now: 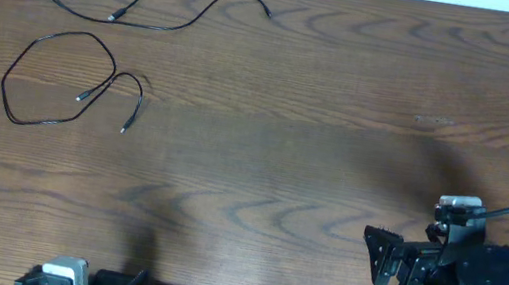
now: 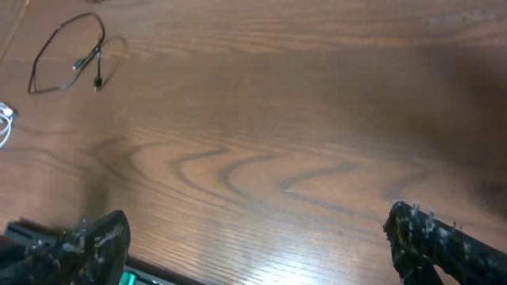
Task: Untangle cables
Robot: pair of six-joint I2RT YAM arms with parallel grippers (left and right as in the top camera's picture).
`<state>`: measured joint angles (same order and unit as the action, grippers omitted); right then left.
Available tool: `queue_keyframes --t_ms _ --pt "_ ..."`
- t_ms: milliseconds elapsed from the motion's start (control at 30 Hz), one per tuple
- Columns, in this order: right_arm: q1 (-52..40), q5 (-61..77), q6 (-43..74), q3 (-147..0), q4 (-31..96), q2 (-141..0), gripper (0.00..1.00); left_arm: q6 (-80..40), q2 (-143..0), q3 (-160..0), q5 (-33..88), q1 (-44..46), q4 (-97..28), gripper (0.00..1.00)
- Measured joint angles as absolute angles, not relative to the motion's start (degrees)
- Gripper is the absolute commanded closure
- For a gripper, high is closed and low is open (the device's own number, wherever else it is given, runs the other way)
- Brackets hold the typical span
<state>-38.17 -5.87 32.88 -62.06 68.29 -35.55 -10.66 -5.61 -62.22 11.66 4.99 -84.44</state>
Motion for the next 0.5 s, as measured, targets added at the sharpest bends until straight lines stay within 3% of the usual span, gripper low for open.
queue_keyframes --t_ms 500 --pt "-38.2 -6.1 35.8 -62.1 70.1 -35.6 0.01 -10.7 -5.6 -62.2 11.7 5.0 -91.5 0.02"
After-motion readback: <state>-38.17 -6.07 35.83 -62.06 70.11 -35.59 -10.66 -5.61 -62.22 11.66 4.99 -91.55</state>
